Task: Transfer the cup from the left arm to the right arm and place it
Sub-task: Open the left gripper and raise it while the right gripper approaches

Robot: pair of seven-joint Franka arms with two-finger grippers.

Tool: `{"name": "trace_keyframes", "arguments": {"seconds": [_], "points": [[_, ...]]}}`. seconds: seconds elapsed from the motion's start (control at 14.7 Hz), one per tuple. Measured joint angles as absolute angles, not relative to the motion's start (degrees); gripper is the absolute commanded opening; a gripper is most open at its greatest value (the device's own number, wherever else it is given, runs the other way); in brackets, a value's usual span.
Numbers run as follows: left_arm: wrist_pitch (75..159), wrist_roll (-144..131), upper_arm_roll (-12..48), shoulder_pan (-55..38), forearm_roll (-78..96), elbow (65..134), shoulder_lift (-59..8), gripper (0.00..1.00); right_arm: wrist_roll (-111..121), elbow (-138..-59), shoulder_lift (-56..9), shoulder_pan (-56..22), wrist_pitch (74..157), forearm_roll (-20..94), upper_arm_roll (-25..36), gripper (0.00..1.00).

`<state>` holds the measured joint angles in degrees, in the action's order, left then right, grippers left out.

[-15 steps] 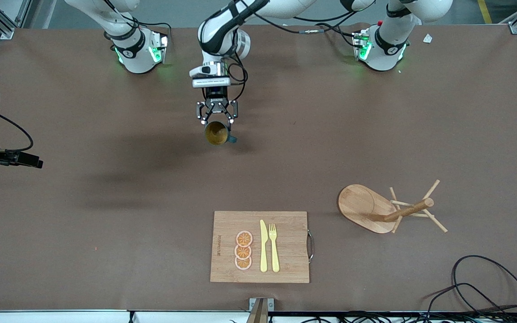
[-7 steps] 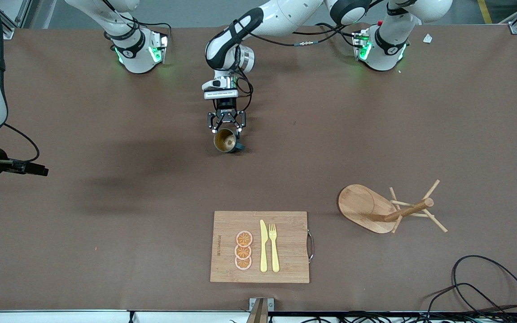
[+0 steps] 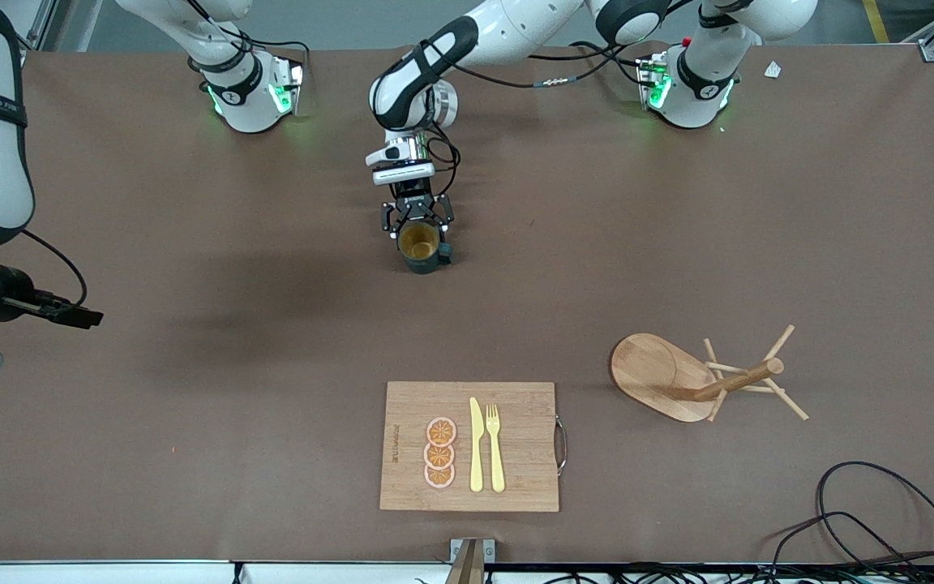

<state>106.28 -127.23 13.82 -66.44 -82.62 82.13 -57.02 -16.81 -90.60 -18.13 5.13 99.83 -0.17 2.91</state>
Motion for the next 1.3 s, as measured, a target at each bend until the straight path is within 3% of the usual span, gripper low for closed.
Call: {"name": "trace_keyframes", "arguments": {"seconds": [0.41,0.75,1.09,1.3], "points": [[106.27,-122.48,14.20,-66.58,-67.87,81.03,-51.45,1.00,-36.75,-91.41,-18.19,0.31,98.44,-0.01,2.78,1.00],[106.25,-110.71,14.00,-65.07,-52.33,80.51,-43.03,1.00,-52.45,-93.80,-17.33,-6.19,97.75,0.01,2.58,1.00],[106.07,-89.53,13.90,-57.29,-39.58,80.52,-30.65,1.00,-66.25,-99.26,-14.27,-11.77,99.60,0.13,2.53,1.00],[106.08,-77.74,13.85,-51.34,-34.45,80.74,-26.46,1.00,-76.60,-105.28,-11.91,-16.55,104.24,0.42,2.45,1.00]]}}
